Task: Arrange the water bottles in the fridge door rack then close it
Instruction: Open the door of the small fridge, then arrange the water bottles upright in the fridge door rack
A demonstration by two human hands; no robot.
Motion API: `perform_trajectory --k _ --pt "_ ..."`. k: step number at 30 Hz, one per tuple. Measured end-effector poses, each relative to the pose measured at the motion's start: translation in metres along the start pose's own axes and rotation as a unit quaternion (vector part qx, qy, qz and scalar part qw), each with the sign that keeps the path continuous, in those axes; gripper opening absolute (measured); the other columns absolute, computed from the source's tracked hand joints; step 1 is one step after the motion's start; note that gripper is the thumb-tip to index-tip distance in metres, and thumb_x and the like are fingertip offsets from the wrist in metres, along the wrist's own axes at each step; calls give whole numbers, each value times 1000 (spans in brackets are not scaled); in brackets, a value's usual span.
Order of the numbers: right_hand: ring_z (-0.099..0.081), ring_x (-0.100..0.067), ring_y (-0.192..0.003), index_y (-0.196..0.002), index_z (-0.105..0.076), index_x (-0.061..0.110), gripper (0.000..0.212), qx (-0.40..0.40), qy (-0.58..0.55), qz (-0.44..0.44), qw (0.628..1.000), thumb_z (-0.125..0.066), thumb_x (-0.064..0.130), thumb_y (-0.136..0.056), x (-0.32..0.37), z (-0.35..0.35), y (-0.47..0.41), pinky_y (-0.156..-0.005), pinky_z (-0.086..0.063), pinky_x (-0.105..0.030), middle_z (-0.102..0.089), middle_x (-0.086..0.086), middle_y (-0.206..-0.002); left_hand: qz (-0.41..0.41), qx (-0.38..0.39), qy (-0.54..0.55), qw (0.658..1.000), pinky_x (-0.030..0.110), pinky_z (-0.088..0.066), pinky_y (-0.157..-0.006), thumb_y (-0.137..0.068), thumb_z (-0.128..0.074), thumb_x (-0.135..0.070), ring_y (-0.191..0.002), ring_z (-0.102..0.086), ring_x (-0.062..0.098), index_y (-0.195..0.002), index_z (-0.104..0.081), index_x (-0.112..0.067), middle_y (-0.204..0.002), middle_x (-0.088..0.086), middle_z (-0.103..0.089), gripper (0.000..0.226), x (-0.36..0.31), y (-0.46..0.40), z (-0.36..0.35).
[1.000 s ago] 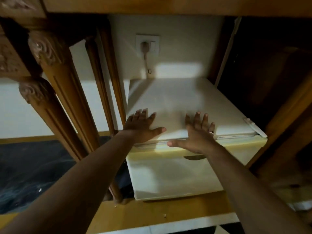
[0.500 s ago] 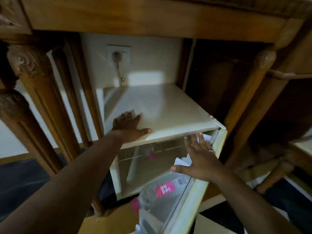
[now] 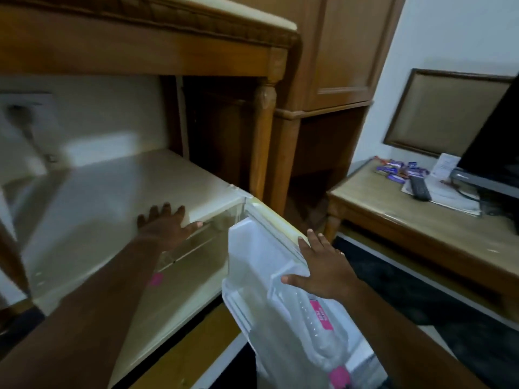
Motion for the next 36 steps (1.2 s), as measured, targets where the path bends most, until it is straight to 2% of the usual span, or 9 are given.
perform_trajectory --k 10,13,16,18,20,23,25,30,36 --pt "8 -26 -149 -154 -7 17 109 -10 15 -25 1000 -33 87 -74 -47 2 13 -119 0 -46 7 -9 -163 -24 -23 -32 999 55 -11 -120 -87 -21 -81 -152 -6 38 -159 -10 -35 -168 9 -5 87 -31 0 7" --pt "-13 -30 -148 -150 -26 14 96 -8 -5 -35 999 -44 78 -80 -48 13 18 -118 -18 -46 -15 -14 -161 -38 -36 -29 998 55 -13 -119 -86 -22 -82 -151 -9 39 -159 -12 -34 -167 9 -9 88 -31 -2 4" --pt "-56 -25 -105 -115 -63 18 64 -117 76 -54 989 -49 71 -82 -46 43 31 -84 -49 -37 -62 -7 -112 -45 -49 -28 997 55 -15 -118 -83 -21 -84 -150 -12 39 -158 -14 -34 -167 9 -12 91 -29 -6 4" --pt "-53 -17 -71 -78 -61 20 57 -102 93 -107 985 -47 75 -80 -55 45 43 -58 -41 -28 -55 3 -75 -48 -57 -33 997 55 -18 -116 -79 -19 -88 -148 -15 40 -158 -16 -35 -166 10 -15 95 -29 -10 3" --pt "-50 -15 -64 -65 -46 21 59 -12 78 -158 984 -49 80 -75 -67 31 50 -55 -39 -27 -48 6 -67 -42 -69 -41 996 56 -21 -114 -70 -11 -93 -146 -19 40 -157 -19 -36 -164 10 -19 105 -25 -12 2" --pt "-54 -17 -80 -95 -57 16 67 139 30 -181 973 -58 78 -70 -72 1 60 -70 -46 -32 -54 2 -86 -40 -87 -40 995 57 -23 -111 -56 5 -99 -143 -23 41 -156 -22 -37 -162 10 -24 120 -23 -17 -2" --pt "-54 -16 -83 -112 -58 14 71 190 8 -188 963 -67 71 -69 -67 -11 65 -69 -44 -30 -55 1 -93 -44 -98 -29 994 58 -22 -111 -56 5 -100 -143 -23 42 -156 -23 -37 -163 11 -24 122 -19 -22 -6" --pt "-47 -10 -66 -101 -58 16 54 147 62 -144 977 -78 54 -68 -50 5 58 -55 -34 -25 -48 7 -74 -52 -146 -14 988 59 -23 -108 -62 -4 -100 -141 -27 43 -155 -29 -37 -161 12 -31 115 -17 -25 -8" --pt "-54 -34 -108 -123 -54 15 61 78 298 -27 951 -81 32 -72 -16 52 37 -83 -48 -46 -55 -14 -118 -54 -151 -16 987 58 -23 -109 -62 -3 -100 -141 -27 43 -155 -27 -36 -161 11 -29 116 -18 -21 -6"
Point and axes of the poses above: each hand's wrist, its own y-axis away from the middle knuckle, its own z-axis out of the back of the hand, x = y × z, the point moved 9 cm from there along -y, towards the middle knuckle
